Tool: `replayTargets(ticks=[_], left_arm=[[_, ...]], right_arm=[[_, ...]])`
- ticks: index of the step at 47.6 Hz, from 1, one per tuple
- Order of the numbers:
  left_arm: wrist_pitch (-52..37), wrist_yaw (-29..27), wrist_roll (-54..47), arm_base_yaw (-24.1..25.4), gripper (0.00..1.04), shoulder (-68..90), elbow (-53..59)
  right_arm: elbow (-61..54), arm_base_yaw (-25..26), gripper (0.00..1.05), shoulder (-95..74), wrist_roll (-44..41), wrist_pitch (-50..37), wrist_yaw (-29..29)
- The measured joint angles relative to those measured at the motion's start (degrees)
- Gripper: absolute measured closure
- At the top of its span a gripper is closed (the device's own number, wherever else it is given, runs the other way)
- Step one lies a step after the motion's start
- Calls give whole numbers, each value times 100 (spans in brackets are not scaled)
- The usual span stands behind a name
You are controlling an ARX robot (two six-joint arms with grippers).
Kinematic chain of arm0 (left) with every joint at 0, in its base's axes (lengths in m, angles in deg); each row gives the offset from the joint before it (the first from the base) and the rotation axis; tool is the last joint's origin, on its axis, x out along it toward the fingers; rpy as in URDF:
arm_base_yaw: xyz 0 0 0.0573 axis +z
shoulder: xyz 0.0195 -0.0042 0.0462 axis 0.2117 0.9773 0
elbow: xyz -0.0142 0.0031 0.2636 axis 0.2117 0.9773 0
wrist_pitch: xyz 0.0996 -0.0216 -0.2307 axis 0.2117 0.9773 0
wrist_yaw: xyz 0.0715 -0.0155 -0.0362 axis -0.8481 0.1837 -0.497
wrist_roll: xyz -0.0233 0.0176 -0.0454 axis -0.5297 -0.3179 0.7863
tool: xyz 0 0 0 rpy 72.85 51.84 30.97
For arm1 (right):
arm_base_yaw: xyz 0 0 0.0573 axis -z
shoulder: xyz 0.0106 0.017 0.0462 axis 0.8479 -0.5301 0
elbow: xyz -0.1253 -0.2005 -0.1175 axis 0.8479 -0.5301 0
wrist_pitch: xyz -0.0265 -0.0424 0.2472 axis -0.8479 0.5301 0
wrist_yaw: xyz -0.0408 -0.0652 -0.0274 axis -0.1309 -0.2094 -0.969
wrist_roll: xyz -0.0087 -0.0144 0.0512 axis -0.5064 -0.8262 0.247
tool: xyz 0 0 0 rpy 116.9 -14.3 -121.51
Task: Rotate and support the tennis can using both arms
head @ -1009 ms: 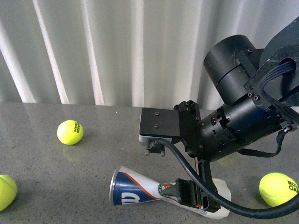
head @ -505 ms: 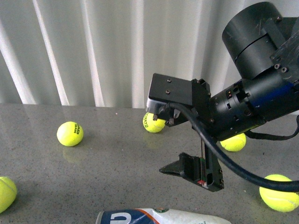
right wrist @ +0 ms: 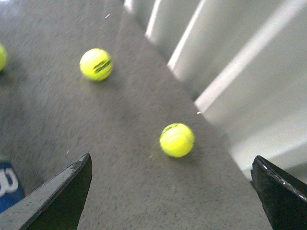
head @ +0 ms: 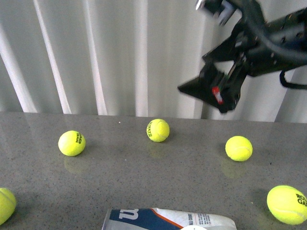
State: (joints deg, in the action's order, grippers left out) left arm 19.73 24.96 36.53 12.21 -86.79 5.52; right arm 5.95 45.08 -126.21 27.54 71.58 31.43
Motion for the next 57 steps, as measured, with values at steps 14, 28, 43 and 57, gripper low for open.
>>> replayTargets(ticks=[14, 28, 43, 57], left_arm=[[0, 0, 0, 0, 7, 0, 0], [0, 0, 0, 0, 7, 0, 0], [0, 0, 0, 0, 7, 0, 0], [0, 2, 0, 0, 7, 0, 0]], right_arm=[[-367, 588, 7, 1248, 3801, -957, -2096], [-2328, 822, 7, 2778, 4052, -1908, -3233], [-3329, 920, 26, 2905, 3646, -3034, -3440], [-4977, 1287, 86, 3967, 3565, -3550, -3115]])
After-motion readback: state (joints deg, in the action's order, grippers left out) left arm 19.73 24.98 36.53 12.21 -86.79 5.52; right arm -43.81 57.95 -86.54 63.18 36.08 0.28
